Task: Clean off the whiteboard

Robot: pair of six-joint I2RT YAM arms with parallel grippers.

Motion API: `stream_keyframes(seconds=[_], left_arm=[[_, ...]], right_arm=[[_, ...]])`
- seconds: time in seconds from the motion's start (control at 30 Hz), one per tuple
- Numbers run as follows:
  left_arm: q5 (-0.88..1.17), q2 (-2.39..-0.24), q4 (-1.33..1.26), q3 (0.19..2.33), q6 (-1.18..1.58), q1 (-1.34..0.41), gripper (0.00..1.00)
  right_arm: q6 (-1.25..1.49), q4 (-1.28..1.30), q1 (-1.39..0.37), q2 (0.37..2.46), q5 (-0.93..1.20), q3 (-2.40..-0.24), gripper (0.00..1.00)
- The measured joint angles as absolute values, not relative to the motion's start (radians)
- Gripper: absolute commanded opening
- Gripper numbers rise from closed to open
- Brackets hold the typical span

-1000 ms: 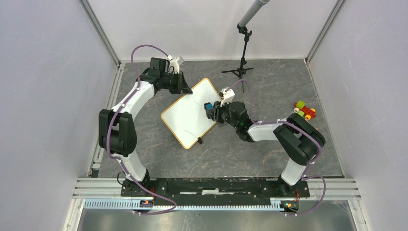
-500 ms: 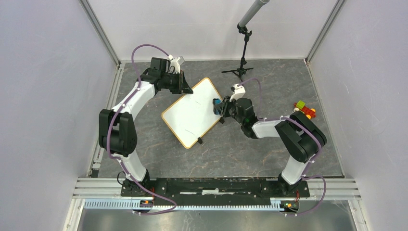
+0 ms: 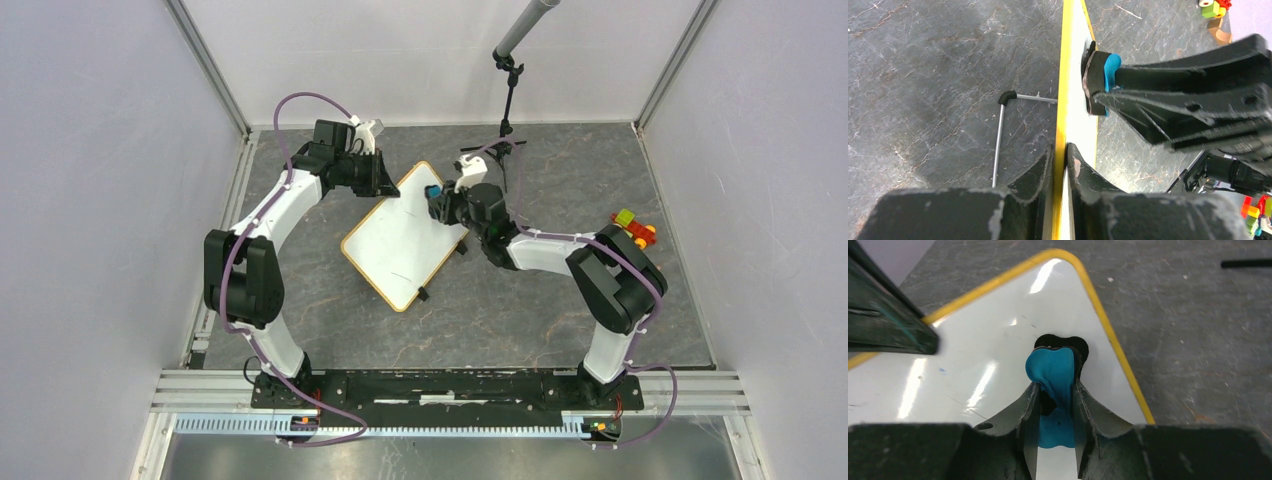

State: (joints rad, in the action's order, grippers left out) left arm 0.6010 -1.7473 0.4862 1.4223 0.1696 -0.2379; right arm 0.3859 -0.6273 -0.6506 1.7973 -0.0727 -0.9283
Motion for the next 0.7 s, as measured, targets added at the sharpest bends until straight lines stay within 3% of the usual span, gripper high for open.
stream_keyframes(seconds=[0.3, 0.7], left_arm=[[0.573, -1.742, 0.513, 1.422, 0.151, -0.243, 0.02], [0.562, -1.734, 0.540, 1.422, 0.150, -0.243, 0.02]], right_arm=[[0.233, -0.527, -0.773, 1.836, -0.070, -1.133, 0.32], [0.220, -0.600, -0.789, 1.833, -0.069, -1.086, 0.31]])
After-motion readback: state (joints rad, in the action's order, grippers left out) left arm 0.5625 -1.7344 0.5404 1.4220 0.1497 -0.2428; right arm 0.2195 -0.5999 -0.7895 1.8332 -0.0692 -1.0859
